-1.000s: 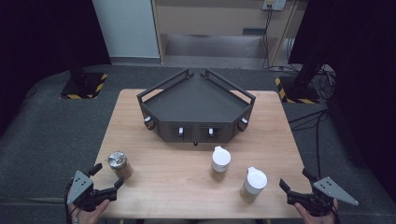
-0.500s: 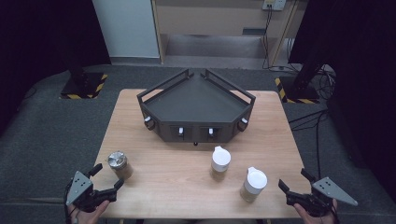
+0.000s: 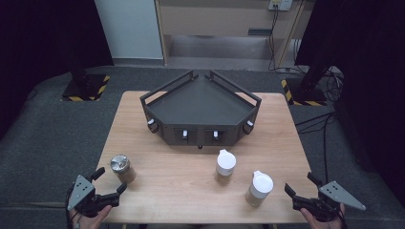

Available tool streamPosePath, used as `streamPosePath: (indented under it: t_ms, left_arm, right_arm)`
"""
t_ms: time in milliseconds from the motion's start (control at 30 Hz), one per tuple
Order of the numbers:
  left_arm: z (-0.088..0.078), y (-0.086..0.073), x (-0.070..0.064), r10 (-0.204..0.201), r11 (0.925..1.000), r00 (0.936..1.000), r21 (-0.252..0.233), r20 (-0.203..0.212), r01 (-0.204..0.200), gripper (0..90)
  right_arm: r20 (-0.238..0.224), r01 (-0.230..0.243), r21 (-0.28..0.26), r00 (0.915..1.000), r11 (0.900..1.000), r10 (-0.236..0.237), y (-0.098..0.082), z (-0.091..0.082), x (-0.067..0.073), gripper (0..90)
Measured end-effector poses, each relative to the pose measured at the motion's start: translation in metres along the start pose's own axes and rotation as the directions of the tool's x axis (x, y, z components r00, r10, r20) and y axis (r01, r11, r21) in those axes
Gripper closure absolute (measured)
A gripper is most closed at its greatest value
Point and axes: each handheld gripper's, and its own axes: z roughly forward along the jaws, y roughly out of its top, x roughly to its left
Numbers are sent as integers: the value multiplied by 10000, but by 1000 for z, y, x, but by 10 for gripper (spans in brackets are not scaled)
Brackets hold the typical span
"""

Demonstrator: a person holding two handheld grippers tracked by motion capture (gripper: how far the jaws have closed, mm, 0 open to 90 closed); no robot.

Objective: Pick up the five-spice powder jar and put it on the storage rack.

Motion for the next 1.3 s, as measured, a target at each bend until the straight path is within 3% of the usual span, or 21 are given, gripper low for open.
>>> streamPosePath:
  t_ms: [467,767,800,1033,1133,1300]
  left_arm:
    - [-3,2,-2,43,9999,10000,-138,82,-42,26]
    - [-9,13,-2,277,9995,9996,-148,91,-276,27]
    - [-9,15,1,154,9998,9997,-130,192,-151,26]
    - [-9,21,5,279,9996,9993,9,246,-279,27]
    - [-8,24,14,46,9999,9989,91,460,-50,27]
    - [-5,31,23,23,9997,9979,254,647,-40,27]
  right_arm:
    - [15,-65,16,10000,10000,65,0,0,-1,49]
    - [39,-52,65,10000,10000,52,0,1,0,50]
    - [39,-44,70,10000,10000,43,0,1,0,50]
    - [49,-33,83,10000,10000,33,0,1,0,51]
    - [51,-36,92,10000,10000,35,0,1,0,52]
    - [52,-60,107,10000,9999,59,0,2,0,52]
